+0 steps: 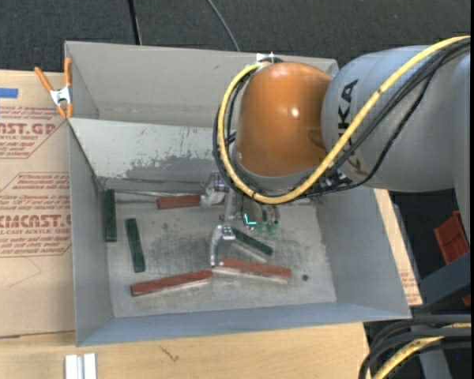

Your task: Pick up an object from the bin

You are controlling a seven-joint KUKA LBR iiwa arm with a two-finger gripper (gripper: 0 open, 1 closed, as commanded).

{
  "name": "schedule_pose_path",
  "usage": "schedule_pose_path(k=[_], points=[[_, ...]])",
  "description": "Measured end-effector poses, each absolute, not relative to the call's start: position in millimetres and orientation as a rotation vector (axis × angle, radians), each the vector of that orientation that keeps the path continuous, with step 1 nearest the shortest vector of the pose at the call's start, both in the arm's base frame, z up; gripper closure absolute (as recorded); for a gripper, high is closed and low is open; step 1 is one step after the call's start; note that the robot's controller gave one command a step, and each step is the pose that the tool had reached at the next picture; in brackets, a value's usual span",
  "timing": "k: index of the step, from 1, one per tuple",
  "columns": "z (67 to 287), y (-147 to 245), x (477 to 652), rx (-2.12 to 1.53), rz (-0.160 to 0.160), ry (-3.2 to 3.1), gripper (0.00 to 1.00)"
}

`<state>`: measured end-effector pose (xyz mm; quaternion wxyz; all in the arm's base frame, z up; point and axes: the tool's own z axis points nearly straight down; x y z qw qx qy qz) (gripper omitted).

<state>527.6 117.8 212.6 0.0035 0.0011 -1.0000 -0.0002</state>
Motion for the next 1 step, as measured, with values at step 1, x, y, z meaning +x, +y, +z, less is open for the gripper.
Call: schedule_pose_path(k=[1], points=[[217.1, 117.2, 529.4, 0.001, -0.002, -3.143, 0.0]])
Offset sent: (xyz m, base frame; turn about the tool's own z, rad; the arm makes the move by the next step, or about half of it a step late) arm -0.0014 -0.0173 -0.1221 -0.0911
